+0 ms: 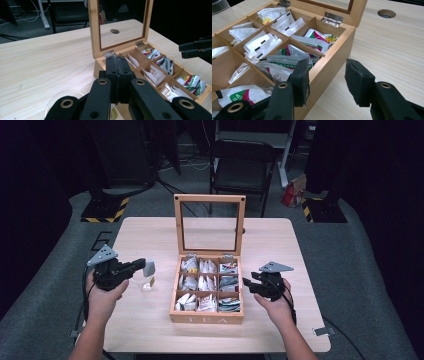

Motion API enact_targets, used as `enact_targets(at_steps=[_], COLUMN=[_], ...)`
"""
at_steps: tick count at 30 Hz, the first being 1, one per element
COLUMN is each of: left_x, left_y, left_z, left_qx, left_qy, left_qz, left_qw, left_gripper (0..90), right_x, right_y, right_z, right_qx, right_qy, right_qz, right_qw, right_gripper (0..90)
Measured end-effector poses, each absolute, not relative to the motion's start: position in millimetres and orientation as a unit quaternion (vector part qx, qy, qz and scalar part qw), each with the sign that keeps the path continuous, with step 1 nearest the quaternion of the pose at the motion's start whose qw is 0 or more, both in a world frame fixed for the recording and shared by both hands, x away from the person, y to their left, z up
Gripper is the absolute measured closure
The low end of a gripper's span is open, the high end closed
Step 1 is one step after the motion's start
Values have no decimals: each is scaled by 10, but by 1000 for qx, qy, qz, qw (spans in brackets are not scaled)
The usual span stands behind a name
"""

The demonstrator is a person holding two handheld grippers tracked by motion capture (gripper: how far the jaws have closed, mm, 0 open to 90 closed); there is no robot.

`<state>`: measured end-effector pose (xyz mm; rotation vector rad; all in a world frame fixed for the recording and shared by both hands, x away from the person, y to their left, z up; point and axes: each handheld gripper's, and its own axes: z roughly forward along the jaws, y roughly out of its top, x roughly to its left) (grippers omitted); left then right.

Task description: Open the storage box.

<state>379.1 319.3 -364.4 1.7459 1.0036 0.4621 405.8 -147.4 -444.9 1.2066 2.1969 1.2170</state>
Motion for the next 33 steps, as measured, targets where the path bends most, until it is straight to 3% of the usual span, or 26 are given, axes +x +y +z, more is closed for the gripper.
enact_targets(at_steps=[16,33], left_x=[3935,4060], left_y=[3338,3418], left_z=[-3669,-3927], left_qx=[710,704], left_qy=[446,471], left_qz=[228,230], left_qw=[495,479], left_gripper=[897,897], right_x=[4038,4018], right_y=[-1477,-1473], right_z=[-4455,-4469], right_qx=[425,426], right_qy=[777,778], right_qz=[427,424], right_qw=[180,182], right_gripper=[535,535])
